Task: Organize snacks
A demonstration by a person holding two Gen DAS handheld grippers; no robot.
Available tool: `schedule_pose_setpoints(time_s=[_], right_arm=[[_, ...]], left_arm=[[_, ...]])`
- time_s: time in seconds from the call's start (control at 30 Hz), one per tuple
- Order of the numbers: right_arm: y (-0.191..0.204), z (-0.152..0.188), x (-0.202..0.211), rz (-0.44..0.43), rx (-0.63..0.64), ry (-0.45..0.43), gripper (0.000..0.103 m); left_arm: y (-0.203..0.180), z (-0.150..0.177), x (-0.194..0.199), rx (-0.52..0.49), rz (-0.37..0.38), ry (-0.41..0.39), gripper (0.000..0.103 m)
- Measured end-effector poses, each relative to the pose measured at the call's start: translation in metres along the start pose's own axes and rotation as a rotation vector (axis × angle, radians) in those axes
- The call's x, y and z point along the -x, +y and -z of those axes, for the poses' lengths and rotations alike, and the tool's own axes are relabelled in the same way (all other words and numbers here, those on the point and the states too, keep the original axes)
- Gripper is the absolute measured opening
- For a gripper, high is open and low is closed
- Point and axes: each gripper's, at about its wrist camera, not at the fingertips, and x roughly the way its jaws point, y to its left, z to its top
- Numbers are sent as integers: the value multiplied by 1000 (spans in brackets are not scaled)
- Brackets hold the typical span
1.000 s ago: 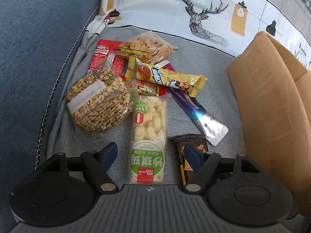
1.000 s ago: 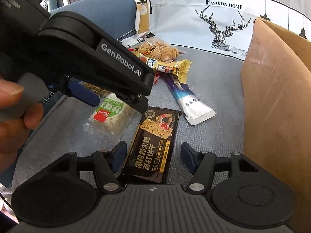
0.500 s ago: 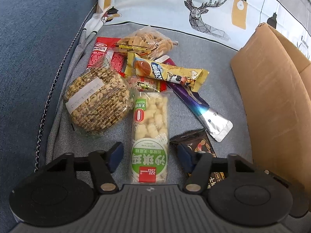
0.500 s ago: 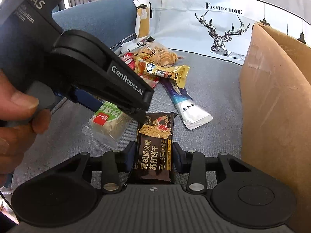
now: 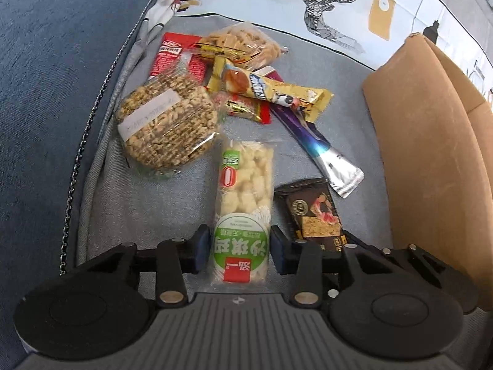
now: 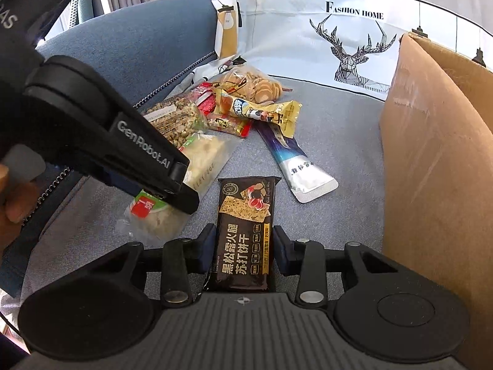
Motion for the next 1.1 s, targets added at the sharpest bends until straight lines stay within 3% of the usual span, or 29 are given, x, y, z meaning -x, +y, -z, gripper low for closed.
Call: schedule_pose_setpoints(time_s=[0.17,0.4,0.5,0.53,0.63,1.1], right_arm=[[0,-1,-1,2,-3,2,42],[2,0,-4,5,10,9,43],[4,1,-4,9,29,3,41],[4,2,-3,10,34,-1,41],[3,2,2,11,34,-22,41],[0,-3,95,-36,46,-282,41]], left_arm=[[-6,-1,-4,-15,-8,0,56],[-13,-2,-9,-58,-35,-10,55],[-16,-1,-10,-90,-58,-17,49],[-17,-1,-10,-94,-67,-21,43],[-13,-1,-6,-66,-40,-33,40],[-14,21,74,61,95,-332,39]])
